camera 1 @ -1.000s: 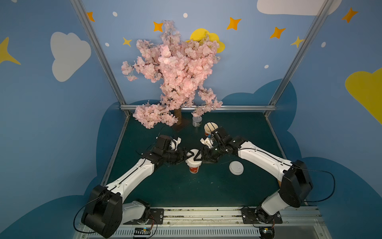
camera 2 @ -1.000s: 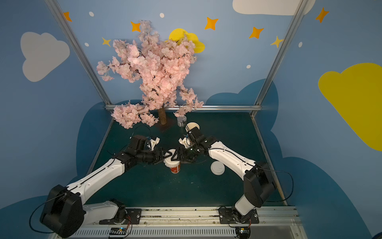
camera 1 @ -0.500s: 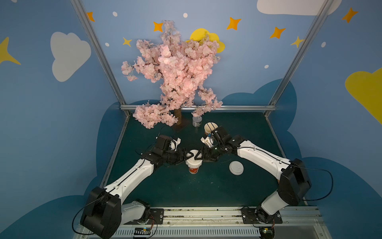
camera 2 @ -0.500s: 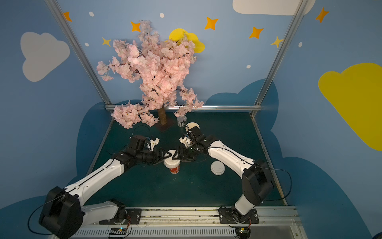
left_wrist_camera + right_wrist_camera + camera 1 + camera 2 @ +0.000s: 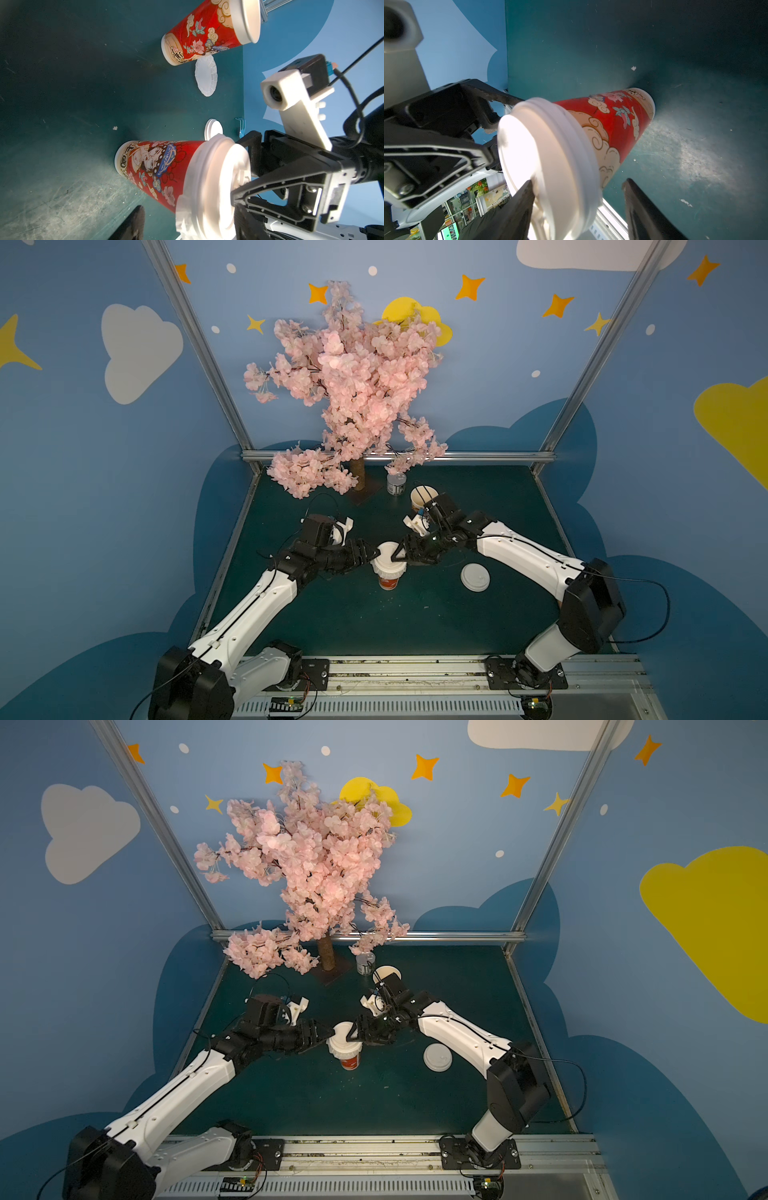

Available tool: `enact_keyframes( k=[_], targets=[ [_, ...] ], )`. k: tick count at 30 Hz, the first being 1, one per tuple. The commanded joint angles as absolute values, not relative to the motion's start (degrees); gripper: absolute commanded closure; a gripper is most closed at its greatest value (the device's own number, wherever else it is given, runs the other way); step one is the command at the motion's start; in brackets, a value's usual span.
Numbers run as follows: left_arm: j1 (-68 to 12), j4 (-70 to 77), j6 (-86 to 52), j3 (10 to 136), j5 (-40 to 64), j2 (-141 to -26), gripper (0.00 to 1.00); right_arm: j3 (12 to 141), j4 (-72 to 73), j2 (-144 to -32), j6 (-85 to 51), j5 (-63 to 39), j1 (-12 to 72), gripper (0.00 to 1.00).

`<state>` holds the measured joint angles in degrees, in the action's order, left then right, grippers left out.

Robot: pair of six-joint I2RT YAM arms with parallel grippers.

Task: Put the leak-proof paper on the milk tea cups
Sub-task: Secure the cup lid on the cup.

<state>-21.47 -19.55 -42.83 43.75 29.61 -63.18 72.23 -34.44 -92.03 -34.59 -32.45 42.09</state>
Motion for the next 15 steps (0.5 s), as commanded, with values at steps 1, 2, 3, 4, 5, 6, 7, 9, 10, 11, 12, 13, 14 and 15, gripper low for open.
enact_keyframes(
  k=[1,2,3,4,5,6,7,9,10,11,12,13,14,15],
  targets=[
    [-21.2,-18.6,-42.1,42.4,29.8,-64.7,0.33,72.4,-39.7,-94.3,-33.6,-28.9,41.9,0.32],
    [-21.2,-18.1,-42.2,42.2,29.8,-65.3,0.33,72.6,-39.7,-94.4,-33.6,-29.0,41.9,0.31],
    [-21.2,-18.1,-42.0,42.2,29.5,-66.0,0.34,72.7,-39.7,-94.4,-33.6,-29.0,41.9,0.31],
    [-21.2,-18.2,-41.8,42.3,29.3,-66.7,0.36,72.8,-39.7,-94.4,-33.6,-29.0,41.9,0.31],
    [-21.2,-18.3,-41.6,42.2,29.4,-67.2,0.36,73.0,-39.8,-94.4,-33.6,-29.1,42.0,0.31],
    [-21.3,-18.5,-41.4,42.1,29.2,-67.7,0.37,73.1,-39.9,-94.5,-33.5,-29.1,42.0,0.31],
    [-21.2,-18.5,-41.2,41.9,29.0,-67.8,0.37,73.3,-40.1,-94.5,-33.4,-29.0,42.0,0.31],
    [-21.2,-18.4,-40.9,41.2,28.6,-68.2,0.39,73.3,-40.1,-94.3,-33.2,-29.1,42.0,0.31],
    [-21.3,-18.3,-40.8,40.9,28.6,-68.3,0.39,73.4,-40.0,-94.2,-33.2,-29.2,42.0,0.3],
    [-21.2,-18.2,-40.9,40.7,28.7,-68.3,0.39,73.5,-39.8,-93.9,-33.1,-29.5,42.0,0.3],
    [-21.2,-18.0,-40.9,40.6,28.6,-68.3,0.39,73.6,-39.7,-93.6,-33.0,-29.8,42.0,0.29],
    [-21.2,-17.9,-41.0,40.6,28.6,-68.3,0.39,73.7,-39.2,-92.9,-32.8,-30.1,42.0,0.28],
    [-21.3,-17.8,-41.0,40.7,28.7,-68.2,0.4,73.7,-38.8,-92.2,-32.8,-30.4,42.0,0.27],
    [-21.3,-17.7,-41.0,40.8,28.5,-68.3,0.4,73.8,-38.4,-91.6,-32.8,-30.7,42.0,0.25]
  ],
)
